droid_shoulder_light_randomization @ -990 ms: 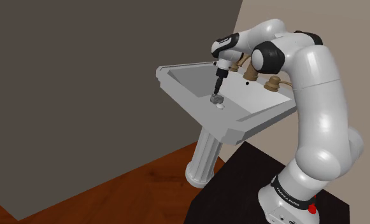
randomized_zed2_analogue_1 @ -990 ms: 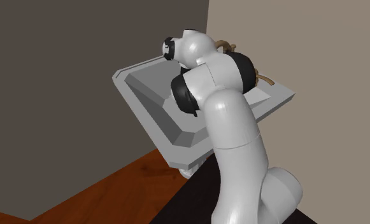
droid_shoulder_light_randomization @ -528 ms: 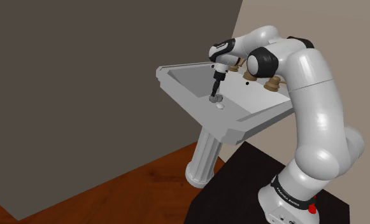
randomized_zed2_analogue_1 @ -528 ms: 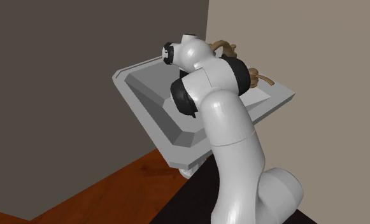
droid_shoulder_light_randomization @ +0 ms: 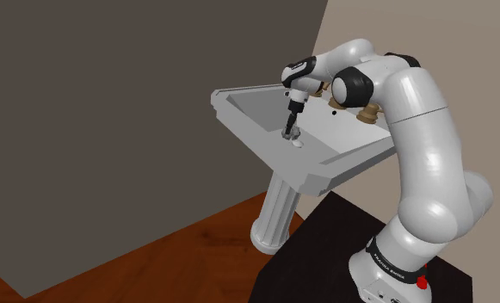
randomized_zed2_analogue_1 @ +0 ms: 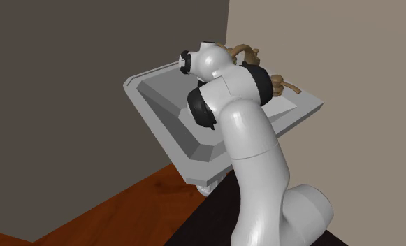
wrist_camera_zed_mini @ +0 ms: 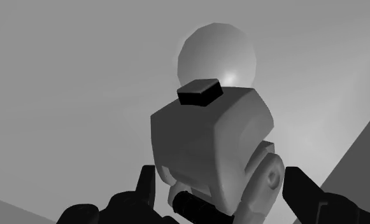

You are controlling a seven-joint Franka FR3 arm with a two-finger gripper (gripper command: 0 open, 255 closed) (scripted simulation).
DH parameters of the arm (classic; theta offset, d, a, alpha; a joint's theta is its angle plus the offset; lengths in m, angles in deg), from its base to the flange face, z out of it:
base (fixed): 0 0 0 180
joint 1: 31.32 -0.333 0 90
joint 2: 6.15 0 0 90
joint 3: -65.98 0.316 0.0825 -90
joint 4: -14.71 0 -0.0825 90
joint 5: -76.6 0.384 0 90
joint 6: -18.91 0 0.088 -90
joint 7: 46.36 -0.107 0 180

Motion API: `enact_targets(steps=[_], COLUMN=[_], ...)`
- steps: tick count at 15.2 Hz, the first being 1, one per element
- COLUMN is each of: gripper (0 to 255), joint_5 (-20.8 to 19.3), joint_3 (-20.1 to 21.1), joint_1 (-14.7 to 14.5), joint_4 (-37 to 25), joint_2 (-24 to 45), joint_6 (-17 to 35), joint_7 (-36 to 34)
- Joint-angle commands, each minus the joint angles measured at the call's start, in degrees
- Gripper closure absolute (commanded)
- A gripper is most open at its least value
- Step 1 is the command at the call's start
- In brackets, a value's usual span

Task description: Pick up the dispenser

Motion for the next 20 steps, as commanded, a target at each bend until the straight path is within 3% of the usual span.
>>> enact_targets(steps=[1, 20], gripper=[255, 255], joint_5=[-0.17, -2.4], joint_3=[-0.04, -1.43], joint_1=[0.04, -0.44], joint_4=[0.78, -2.53], joint_2=[0.24, -5.31], joint_6=[-0.56, -8.85], joint_7=[0.02, -2.27])
